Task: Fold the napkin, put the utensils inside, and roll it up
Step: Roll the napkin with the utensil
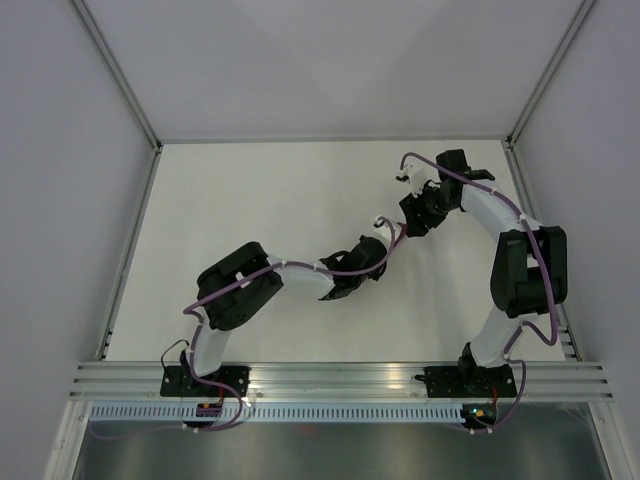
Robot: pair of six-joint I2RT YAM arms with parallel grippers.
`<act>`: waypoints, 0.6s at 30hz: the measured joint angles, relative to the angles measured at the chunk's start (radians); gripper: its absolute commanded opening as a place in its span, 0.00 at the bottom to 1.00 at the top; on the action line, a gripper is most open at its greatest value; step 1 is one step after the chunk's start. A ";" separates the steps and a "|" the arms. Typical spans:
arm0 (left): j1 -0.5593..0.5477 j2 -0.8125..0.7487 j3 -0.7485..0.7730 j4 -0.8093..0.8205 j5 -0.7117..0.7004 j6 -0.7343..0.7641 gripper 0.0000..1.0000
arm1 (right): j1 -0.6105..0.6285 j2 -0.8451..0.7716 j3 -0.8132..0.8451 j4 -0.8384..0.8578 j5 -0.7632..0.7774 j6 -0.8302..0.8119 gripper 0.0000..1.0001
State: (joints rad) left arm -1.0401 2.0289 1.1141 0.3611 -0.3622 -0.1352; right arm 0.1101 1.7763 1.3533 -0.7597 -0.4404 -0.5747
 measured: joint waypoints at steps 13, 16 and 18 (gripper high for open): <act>-0.016 0.084 0.202 -0.200 -0.033 -0.204 0.11 | -0.003 0.108 -0.039 0.075 0.085 0.101 0.60; -0.018 0.091 0.218 -0.214 -0.034 -0.221 0.13 | -0.003 0.157 -0.040 0.095 0.110 0.119 0.60; -0.018 0.092 0.224 -0.224 -0.033 -0.231 0.15 | -0.003 0.169 -0.034 0.118 0.128 0.135 0.60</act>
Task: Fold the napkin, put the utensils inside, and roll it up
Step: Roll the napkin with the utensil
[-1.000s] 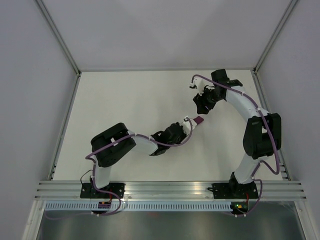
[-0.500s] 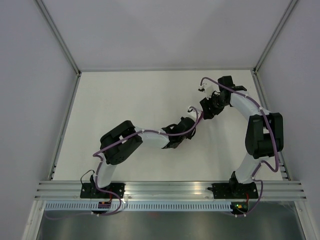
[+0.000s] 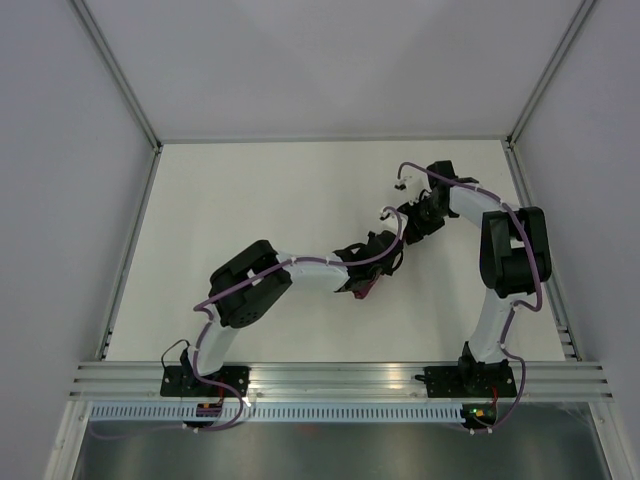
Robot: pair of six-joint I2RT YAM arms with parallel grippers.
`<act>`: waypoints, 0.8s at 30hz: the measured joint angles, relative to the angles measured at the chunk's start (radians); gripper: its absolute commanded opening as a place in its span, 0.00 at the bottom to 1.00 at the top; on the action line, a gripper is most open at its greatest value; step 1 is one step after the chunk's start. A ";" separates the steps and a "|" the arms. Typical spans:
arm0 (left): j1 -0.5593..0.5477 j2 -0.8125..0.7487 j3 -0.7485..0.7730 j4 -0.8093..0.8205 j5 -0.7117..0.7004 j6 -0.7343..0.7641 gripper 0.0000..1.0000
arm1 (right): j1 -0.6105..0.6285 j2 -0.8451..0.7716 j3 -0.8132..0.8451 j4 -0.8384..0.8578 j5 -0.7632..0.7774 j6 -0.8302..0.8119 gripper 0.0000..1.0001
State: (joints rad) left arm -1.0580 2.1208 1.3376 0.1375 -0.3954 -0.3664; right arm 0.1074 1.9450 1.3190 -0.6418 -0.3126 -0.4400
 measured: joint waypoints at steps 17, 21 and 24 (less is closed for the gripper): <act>0.000 0.019 0.039 -0.034 0.005 -0.047 0.24 | 0.018 0.049 0.055 0.067 0.094 0.053 0.60; 0.000 0.022 0.046 -0.040 0.008 -0.048 0.25 | 0.034 0.051 0.055 0.080 0.121 0.055 0.60; 0.000 0.030 0.054 -0.072 0.034 -0.057 1.00 | 0.045 0.053 0.055 0.093 0.138 0.056 0.60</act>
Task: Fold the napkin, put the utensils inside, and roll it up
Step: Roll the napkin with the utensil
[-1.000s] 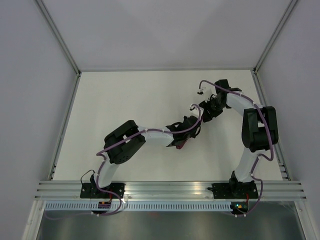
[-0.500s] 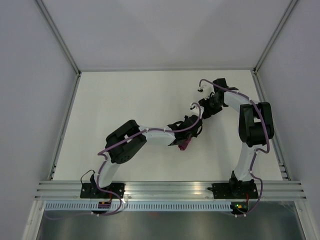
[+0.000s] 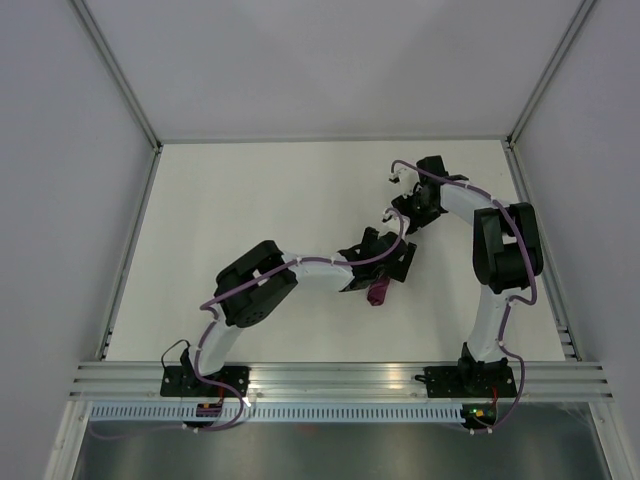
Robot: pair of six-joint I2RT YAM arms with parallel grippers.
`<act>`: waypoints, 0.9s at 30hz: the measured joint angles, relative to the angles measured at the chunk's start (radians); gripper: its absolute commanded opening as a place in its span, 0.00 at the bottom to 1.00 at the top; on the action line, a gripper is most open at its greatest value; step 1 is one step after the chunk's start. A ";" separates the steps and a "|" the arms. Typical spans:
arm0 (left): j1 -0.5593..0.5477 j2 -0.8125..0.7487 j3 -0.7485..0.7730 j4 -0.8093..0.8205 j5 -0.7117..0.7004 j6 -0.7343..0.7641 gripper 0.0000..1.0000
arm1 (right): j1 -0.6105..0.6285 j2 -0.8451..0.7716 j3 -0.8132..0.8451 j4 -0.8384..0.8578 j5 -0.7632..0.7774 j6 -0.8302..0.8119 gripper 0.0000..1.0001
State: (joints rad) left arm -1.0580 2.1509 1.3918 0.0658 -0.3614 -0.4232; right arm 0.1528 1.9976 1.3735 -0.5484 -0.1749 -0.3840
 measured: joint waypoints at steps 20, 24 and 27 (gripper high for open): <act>-0.008 0.013 0.016 -0.019 -0.015 -0.045 1.00 | 0.047 0.059 0.073 0.038 0.010 0.023 0.59; -0.001 0.010 0.016 -0.028 -0.023 -0.066 1.00 | 0.066 0.076 0.099 0.042 0.019 0.023 0.60; 0.011 0.004 0.012 -0.036 -0.023 -0.078 1.00 | 0.074 0.081 0.105 0.049 0.021 0.024 0.60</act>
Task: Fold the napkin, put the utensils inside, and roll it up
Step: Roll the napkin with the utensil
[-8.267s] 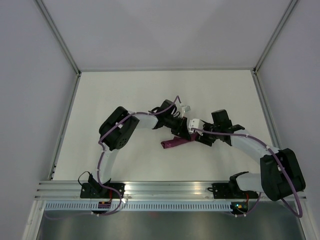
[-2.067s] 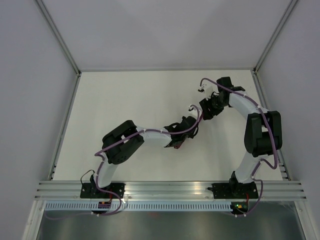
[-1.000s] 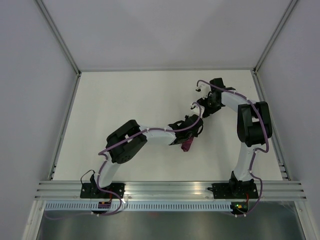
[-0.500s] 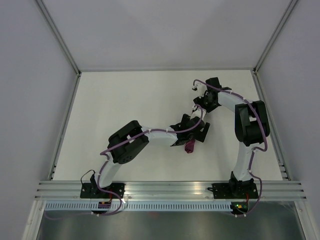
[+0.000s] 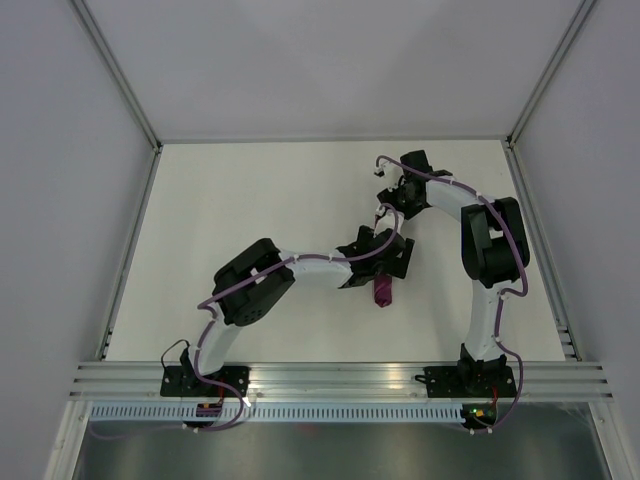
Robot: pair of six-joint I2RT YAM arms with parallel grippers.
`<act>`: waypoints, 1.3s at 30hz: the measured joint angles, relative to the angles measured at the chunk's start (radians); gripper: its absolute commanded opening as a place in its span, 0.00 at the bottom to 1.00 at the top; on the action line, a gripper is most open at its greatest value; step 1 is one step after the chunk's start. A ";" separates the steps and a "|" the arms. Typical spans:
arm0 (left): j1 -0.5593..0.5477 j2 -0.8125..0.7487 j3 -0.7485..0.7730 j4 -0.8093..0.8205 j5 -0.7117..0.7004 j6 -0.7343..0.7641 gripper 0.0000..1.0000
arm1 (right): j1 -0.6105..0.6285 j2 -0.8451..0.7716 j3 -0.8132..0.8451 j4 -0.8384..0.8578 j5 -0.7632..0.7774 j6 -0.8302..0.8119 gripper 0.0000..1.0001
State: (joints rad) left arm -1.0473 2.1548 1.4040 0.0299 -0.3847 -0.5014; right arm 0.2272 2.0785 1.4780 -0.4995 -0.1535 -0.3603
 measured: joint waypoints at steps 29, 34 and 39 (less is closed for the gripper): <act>0.071 -0.323 -0.119 -0.219 0.161 0.035 1.00 | -0.127 -0.071 0.086 -0.087 -0.041 0.036 0.68; 0.109 -0.549 -0.197 -0.219 0.166 0.050 1.00 | -0.204 -0.249 0.066 -0.108 -0.107 0.042 0.68; 0.273 -0.842 -0.333 -0.275 0.170 0.069 1.00 | -0.306 -0.537 -0.066 -0.098 -0.190 0.055 0.69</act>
State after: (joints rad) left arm -0.7746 1.3132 1.0706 -0.2451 -0.2150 -0.4324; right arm -0.0784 1.5410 1.4117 -0.5972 -0.3435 -0.3050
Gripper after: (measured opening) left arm 0.993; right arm 0.686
